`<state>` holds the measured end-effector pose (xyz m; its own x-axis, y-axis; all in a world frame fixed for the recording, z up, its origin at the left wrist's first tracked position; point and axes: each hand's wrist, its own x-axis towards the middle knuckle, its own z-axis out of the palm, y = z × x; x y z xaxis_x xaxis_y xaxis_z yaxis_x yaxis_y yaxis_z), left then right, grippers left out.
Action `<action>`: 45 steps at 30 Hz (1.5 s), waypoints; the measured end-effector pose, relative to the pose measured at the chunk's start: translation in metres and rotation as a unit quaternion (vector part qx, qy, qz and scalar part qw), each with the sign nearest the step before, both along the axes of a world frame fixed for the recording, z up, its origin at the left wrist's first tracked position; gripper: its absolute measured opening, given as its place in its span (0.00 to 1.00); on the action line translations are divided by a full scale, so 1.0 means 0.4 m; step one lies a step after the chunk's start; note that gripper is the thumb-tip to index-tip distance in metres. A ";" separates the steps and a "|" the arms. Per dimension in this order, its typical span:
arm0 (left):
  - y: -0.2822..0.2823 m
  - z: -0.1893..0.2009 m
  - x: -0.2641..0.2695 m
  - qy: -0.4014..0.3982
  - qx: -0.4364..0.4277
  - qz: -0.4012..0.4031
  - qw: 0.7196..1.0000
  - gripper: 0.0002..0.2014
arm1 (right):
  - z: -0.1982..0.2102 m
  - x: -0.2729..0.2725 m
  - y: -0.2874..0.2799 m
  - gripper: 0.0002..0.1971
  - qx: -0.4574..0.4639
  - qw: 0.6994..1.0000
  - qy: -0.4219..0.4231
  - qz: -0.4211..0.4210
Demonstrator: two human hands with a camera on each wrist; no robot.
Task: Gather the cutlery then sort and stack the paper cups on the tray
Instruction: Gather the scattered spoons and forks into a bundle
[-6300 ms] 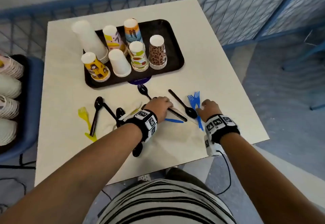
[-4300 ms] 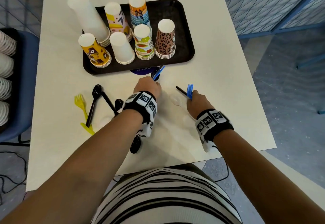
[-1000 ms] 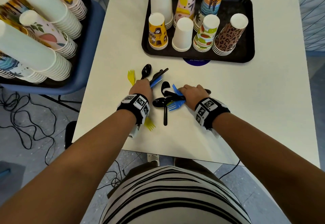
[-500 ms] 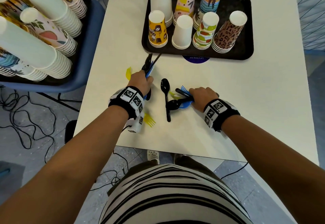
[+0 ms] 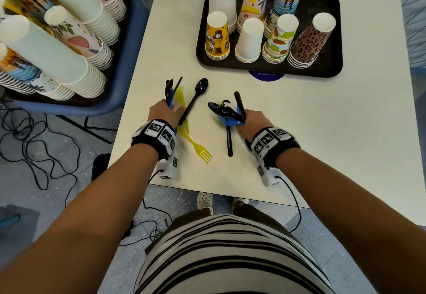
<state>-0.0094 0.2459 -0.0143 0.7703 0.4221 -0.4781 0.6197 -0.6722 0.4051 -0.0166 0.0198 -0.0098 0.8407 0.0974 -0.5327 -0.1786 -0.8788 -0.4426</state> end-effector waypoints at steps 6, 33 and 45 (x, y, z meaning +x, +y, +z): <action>-0.020 -0.008 0.017 0.017 0.006 0.002 1.000 0.28 | -0.016 -0.019 0.065 0.22 -0.021 0.998 0.046 0.026; 0.050 -0.020 0.047 -0.004 0.021 -0.079 0.997 0.19 | 0.016 -0.085 0.184 0.16 -0.052 0.989 -0.002 0.138; 0.052 -0.037 0.004 0.002 -0.010 -0.144 0.990 0.24 | -0.026 -0.124 0.181 0.14 -0.086 0.992 -0.019 0.094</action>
<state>-0.0078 0.2667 -0.0289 0.8552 0.1764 -0.4873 0.4055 -0.8133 0.4173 -0.0664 0.0921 -0.0200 0.8357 0.1644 -0.5241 0.0085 -0.9579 -0.2871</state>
